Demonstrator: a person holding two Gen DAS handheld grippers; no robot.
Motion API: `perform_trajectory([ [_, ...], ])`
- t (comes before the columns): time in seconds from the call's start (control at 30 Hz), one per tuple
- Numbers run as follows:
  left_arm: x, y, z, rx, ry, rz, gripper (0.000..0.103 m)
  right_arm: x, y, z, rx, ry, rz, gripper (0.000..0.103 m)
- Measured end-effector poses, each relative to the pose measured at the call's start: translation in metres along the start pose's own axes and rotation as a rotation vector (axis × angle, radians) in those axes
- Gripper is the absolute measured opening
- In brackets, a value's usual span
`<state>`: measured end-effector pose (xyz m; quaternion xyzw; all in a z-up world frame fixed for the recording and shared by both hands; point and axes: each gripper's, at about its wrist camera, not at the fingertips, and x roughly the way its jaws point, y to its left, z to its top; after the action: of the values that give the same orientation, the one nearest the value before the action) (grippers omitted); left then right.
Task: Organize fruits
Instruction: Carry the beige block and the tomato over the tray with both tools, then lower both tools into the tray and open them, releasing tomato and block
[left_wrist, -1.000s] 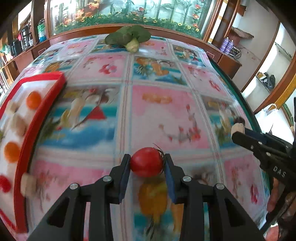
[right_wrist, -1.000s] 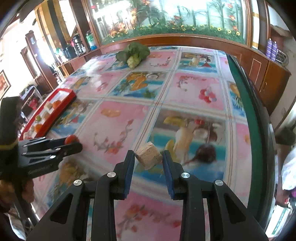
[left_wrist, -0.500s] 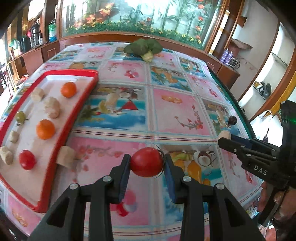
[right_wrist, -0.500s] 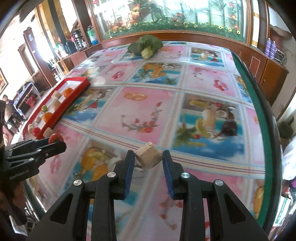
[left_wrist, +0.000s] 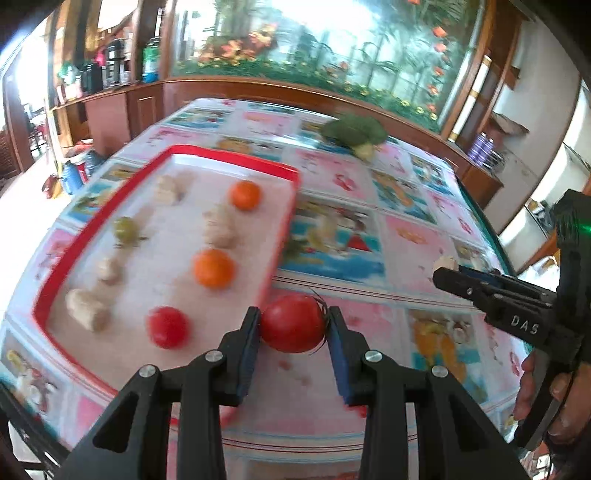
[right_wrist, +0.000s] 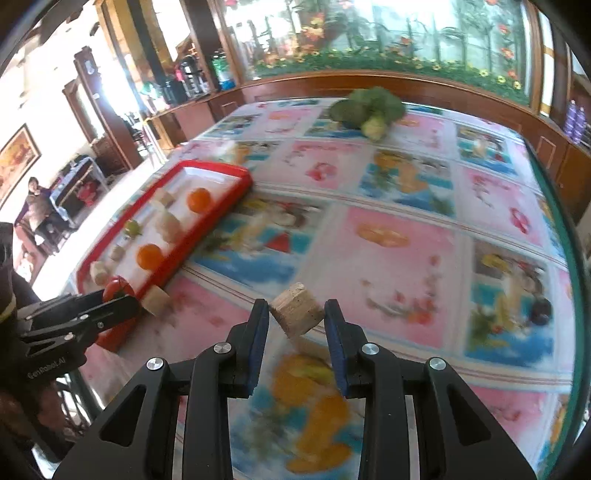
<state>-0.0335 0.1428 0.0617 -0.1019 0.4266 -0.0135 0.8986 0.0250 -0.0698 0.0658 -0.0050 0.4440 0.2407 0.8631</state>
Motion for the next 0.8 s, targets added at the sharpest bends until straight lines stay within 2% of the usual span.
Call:
perform_trajectory([
  [0.3, -0.006, 0.067, 0.014, -0.070, -0.025, 0.093, 0.038, 0.027, 0.052, 0.042, -0.048, -0.020, 0.072, 0.030],
  [0.47, -0.001, 0.093, 0.023, -0.093, -0.025, 0.116, 0.038, 0.042, 0.076, 0.068, -0.076, -0.035, 0.096, 0.030],
  [0.67, 0.017, 0.107, 0.039, -0.113, -0.014, 0.117, 0.038, 0.068, 0.108, 0.098, -0.121, -0.047, 0.115, 0.030],
  [0.8, 0.031, 0.105, 0.051, -0.090, -0.008, 0.109, 0.038, 0.090, 0.130, 0.107, -0.185, -0.037, 0.100, 0.030],
])
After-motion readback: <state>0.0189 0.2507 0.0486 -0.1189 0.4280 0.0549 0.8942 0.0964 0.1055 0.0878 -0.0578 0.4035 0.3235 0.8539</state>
